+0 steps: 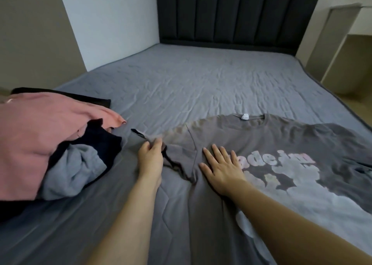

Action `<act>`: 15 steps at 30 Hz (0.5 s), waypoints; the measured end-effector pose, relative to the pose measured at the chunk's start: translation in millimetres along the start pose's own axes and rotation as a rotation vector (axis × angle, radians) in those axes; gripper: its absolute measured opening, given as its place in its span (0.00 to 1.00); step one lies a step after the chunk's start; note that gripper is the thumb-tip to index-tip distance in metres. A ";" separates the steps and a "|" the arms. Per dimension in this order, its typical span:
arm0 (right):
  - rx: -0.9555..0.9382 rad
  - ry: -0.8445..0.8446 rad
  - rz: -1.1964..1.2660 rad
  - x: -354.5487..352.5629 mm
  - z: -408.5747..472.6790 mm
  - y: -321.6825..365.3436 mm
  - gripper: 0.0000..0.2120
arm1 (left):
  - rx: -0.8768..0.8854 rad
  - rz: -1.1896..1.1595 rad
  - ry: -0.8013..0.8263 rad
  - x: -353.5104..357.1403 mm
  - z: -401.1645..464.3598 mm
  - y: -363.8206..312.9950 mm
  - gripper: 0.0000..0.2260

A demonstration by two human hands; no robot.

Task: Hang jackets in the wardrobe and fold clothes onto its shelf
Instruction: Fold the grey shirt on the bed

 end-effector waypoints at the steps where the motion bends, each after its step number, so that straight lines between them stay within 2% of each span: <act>1: -0.004 -0.018 -0.008 1.0 -1.6 -0.3 0.32 | 0.047 0.021 -0.051 -2.9 0.3 -7.4 0.09; 4: -0.034 -0.055 0.010 0.4 -7.2 -1.6 0.32 | 0.258 0.278 -0.174 -18.7 3.3 -33.7 0.15; 6: -0.046 -0.046 0.034 0.0 -9.9 -1.4 0.32 | 0.370 0.436 -0.120 -19.4 6.7 -45.1 0.19; 7: -0.045 -0.039 0.040 -0.5 -10.5 -1.3 0.31 | 0.342 0.508 -0.086 -18.3 10.5 -44.1 0.20; 12: -0.042 0.017 0.049 1.2 -18.0 0.1 0.30 | -0.161 0.984 0.024 -37.2 11.7 2.9 0.20; 13: -0.045 0.033 0.045 1.8 -21.3 0.3 0.30 | -0.187 1.052 0.026 -39.6 7.3 7.6 0.23; 15: -0.062 0.049 0.019 2.2 -29.7 1.4 0.31 | -0.113 1.108 0.003 -35.1 3.1 5.7 0.29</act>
Point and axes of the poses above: each hand's wrist, its own z-axis towards the middle knuckle, its own x-axis out of the palm, y = z × x, the point moved 7 cm from there along z, towards the middle knuckle, and after that the axes turned 1 degree about y, right-handed, at the moved point
